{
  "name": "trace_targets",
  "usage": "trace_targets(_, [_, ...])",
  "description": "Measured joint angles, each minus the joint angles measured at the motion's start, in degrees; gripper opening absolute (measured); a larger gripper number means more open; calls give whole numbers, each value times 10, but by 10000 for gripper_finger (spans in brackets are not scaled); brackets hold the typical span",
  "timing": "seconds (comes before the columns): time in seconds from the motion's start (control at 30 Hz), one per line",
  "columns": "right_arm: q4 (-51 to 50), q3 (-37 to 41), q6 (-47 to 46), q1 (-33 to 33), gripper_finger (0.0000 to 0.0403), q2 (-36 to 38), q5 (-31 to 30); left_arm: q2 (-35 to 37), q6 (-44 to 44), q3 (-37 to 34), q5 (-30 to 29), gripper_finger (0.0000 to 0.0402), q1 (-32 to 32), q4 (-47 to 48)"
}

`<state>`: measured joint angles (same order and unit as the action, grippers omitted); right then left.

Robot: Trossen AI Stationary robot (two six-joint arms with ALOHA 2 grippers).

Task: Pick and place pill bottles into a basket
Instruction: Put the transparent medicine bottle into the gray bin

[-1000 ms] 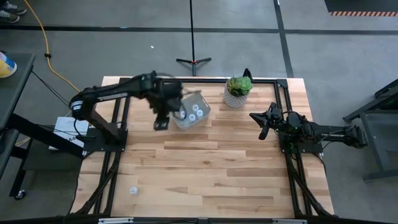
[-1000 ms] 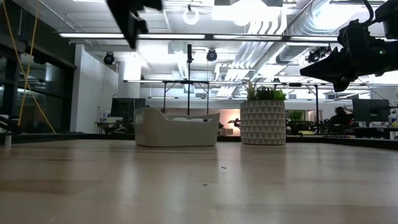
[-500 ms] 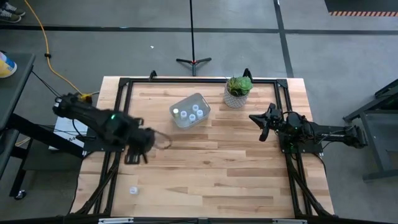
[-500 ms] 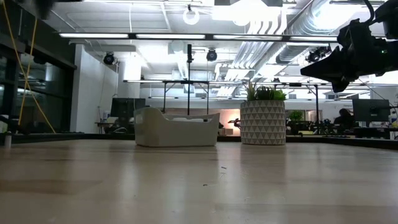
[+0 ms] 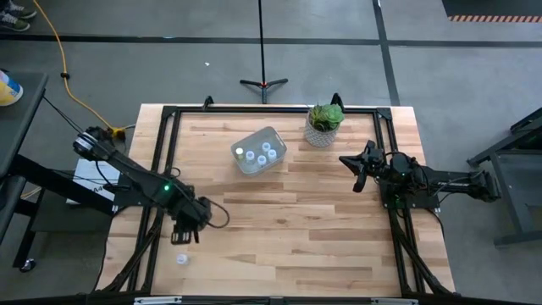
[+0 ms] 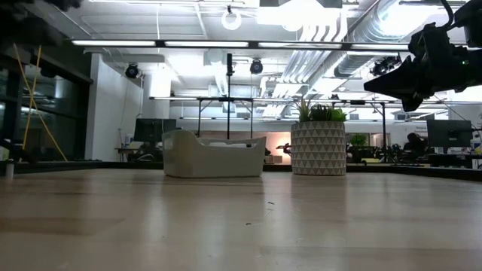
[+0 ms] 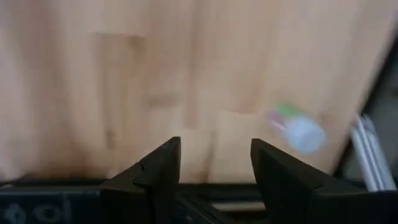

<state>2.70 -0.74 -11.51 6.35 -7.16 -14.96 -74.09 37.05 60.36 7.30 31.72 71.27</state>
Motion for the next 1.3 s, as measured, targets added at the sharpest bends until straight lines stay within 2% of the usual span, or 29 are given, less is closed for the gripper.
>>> trace_targets(0.1, [0, 0, 0, 0, 2, 0, 0, 0, -22, -24, 73, 227, 17, -61])
trace_targets(0.17, [-1, 0, 0, 0, 3, 0, 0, 0, -5, -39, 100, 227, 30, -107])
trace_targets(0.33, [-1, 0, 0, 0, 1, 0, 0, 0, 54, -54, 102, 227, 61, -198])
trace_targets(0.6, [-3, 0, 0, 0, 1, 0, 3, -4, 98, -70, 103, 230, 78, -228])
trace_targets(0.73, [-3, 0, 0, 0, 3, 0, 3, -4, 109, -86, 97, 261, 78, -251])
trace_targets(0.97, [-3, 0, 0, 0, 4, 0, 3, -4, 162, -124, 121, 374, 78, -331])
trace_targets(1.03, [-3, 0, 0, 0, 3, 0, 3, -10, 175, -130, 125, 392, 81, -339])
trace_targets(1.1, [-3, 0, 0, 0, 1, 0, 3, -16, 177, -134, 127, 393, 92, -333])
trace_targets(1.3, [-3, 0, 0, 0, 3, -1, 3, -51, 189, -134, 134, 361, 141, -344])
